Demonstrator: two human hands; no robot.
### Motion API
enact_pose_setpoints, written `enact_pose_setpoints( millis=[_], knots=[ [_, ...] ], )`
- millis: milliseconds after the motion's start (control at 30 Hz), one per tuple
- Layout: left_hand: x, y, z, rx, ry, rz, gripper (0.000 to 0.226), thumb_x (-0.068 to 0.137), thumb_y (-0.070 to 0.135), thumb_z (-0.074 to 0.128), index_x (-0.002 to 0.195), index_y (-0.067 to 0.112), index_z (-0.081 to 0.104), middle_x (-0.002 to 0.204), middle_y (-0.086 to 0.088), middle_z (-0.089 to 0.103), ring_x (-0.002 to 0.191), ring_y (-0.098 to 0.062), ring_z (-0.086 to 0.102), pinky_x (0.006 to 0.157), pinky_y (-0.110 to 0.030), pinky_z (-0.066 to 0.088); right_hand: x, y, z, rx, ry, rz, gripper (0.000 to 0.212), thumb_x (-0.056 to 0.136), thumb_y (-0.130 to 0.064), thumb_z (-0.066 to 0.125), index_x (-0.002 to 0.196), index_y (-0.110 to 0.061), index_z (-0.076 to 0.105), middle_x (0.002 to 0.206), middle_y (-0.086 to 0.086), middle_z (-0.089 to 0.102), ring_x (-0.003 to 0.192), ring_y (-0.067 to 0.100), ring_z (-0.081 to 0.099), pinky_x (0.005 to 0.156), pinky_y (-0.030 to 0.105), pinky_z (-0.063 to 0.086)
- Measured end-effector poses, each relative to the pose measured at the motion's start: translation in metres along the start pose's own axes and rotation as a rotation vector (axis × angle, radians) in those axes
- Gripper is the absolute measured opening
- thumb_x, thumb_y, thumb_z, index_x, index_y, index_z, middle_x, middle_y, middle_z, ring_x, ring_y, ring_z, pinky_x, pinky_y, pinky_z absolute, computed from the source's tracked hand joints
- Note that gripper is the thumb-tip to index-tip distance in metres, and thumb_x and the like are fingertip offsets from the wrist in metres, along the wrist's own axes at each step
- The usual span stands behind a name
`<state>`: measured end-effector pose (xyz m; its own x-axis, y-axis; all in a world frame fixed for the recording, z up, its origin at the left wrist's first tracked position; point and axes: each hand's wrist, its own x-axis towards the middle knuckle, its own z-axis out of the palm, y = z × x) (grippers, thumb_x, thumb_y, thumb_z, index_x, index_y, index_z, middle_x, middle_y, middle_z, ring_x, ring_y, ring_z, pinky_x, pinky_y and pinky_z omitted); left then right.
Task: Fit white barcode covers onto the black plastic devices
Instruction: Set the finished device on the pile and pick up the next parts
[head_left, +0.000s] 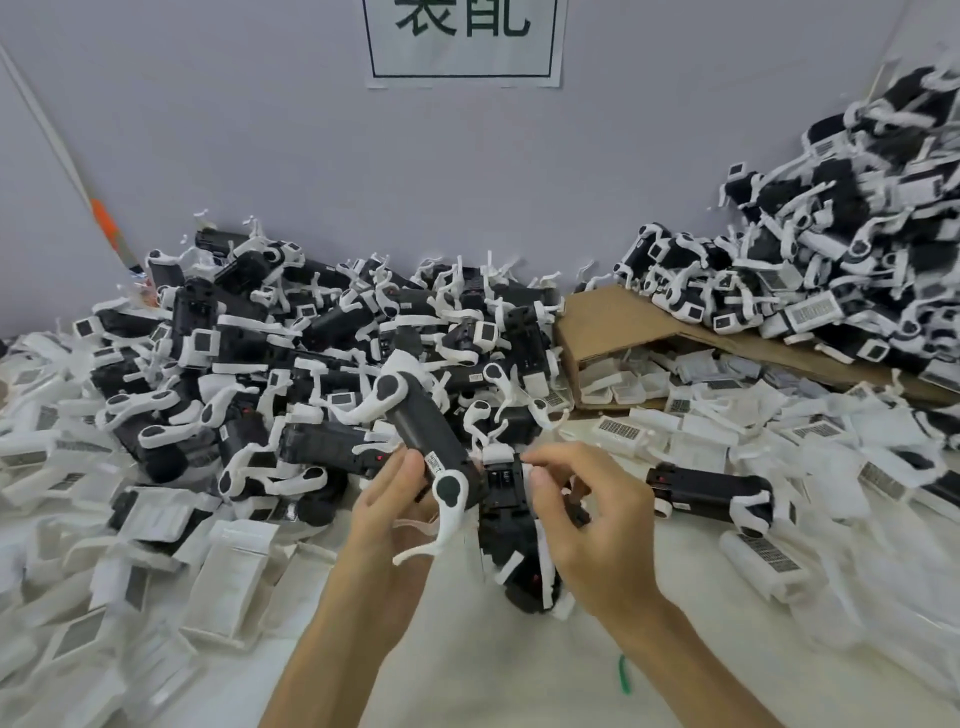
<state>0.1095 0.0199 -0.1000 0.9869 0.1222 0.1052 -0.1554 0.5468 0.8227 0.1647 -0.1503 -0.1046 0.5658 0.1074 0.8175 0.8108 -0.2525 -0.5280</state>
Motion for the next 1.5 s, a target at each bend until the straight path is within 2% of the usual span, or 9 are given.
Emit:
enact_pose_setpoints(
  millis=[167,333,533,733,867,1033,1167,1333,1500],
  knots=[
    [-0.003,0.003,0.002,0.097,-0.014,0.036,0.055,0.080,0.045,0.075,0.119,0.008,0.067,0.115,-0.012,0.070,0.101,-0.026,0.061,0.093,-0.045,0.042,-0.001,-0.009,-0.007,-0.033,-0.321,-0.022,0.051,0.088,-0.026,0.065,0.138,-0.022,0.056,0.127,-0.012,0.058,0.121,0.008,0.054,0.102,0.032,0.043],
    [-0.005,0.002,0.003,0.007,-0.003,-0.034,0.039,0.091,0.043,0.062,0.113,0.015,0.076,0.115,-0.003,0.073,0.106,-0.015,0.070,0.077,-0.023,0.057,-0.001,-0.013,-0.005,-0.022,-0.503,-0.004,0.054,0.090,-0.029,0.064,0.143,-0.035,0.053,0.141,-0.020,0.052,0.134,0.005,0.043,0.112,0.038,0.033],
    [-0.003,0.001,0.010,-0.050,0.013,-0.014,0.054,0.078,0.050,0.078,0.117,0.011,0.074,0.126,-0.013,0.070,0.118,-0.023,0.067,0.084,-0.027,0.057,0.018,0.002,-0.024,-0.075,-0.221,0.006,0.021,0.093,-0.021,0.063,0.111,-0.023,0.075,0.110,-0.015,0.070,0.110,0.003,0.061,0.098,0.040,0.046],
    [-0.003,-0.001,0.009,-0.107,0.082,-0.012,0.042,0.092,0.042,0.056,0.112,0.011,0.077,0.122,-0.013,0.071,0.112,-0.024,0.070,0.080,-0.028,0.059,0.040,0.034,-0.078,-0.510,0.229,0.409,0.020,0.086,-0.013,0.069,0.101,-0.024,0.074,0.109,-0.005,0.070,0.107,0.023,0.061,0.097,0.054,0.045],
    [-0.002,-0.001,0.010,-0.119,0.121,-0.001,0.041,0.090,0.040,0.058,0.109,0.009,0.077,0.120,-0.015,0.072,0.110,-0.025,0.070,0.080,-0.030,0.060,0.042,0.051,-0.113,-0.732,-0.202,0.877,0.043,0.091,-0.050,0.063,0.130,-0.033,0.058,0.136,-0.001,0.057,0.122,0.026,0.053,0.097,0.043,0.041],
    [-0.003,0.000,0.013,-0.103,0.124,-0.012,0.042,0.090,0.039,0.057,0.113,0.010,0.075,0.120,-0.015,0.071,0.106,-0.025,0.072,0.075,-0.028,0.060,0.029,0.047,-0.078,-0.636,-0.409,0.754,0.045,0.093,-0.056,0.057,0.130,-0.031,0.057,0.116,-0.004,0.064,0.098,0.018,0.061,0.077,0.032,0.045],
    [-0.004,-0.001,0.015,-0.108,0.120,-0.005,0.049,0.090,0.038,0.057,0.126,0.007,0.067,0.119,-0.016,0.071,0.106,-0.027,0.071,0.072,-0.028,0.060,0.033,0.047,-0.079,-0.476,-0.497,0.840,0.055,0.097,-0.066,0.036,0.137,-0.031,0.054,0.129,0.000,0.064,0.118,0.022,0.059,0.094,0.039,0.050],
    [-0.005,-0.002,0.014,-0.112,0.142,-0.039,0.042,0.090,0.038,0.056,0.112,0.009,0.076,0.120,-0.014,0.072,0.107,-0.025,0.072,0.070,-0.027,0.060,0.039,0.049,-0.100,-0.200,-0.436,0.862,0.038,0.104,-0.051,0.035,0.119,-0.031,0.065,0.107,-0.010,0.069,0.094,0.008,0.063,0.065,0.033,0.059],
    [-0.004,-0.002,0.014,-0.099,0.137,-0.035,0.042,0.089,0.040,0.056,0.112,0.011,0.077,0.120,-0.012,0.072,0.108,-0.025,0.071,0.077,-0.029,0.060,0.035,0.071,-0.107,-0.207,0.028,0.813,0.027,0.102,-0.006,0.047,0.099,-0.024,0.068,0.106,-0.001,0.066,0.061,0.010,0.071,0.047,0.028,0.056]
  ],
)
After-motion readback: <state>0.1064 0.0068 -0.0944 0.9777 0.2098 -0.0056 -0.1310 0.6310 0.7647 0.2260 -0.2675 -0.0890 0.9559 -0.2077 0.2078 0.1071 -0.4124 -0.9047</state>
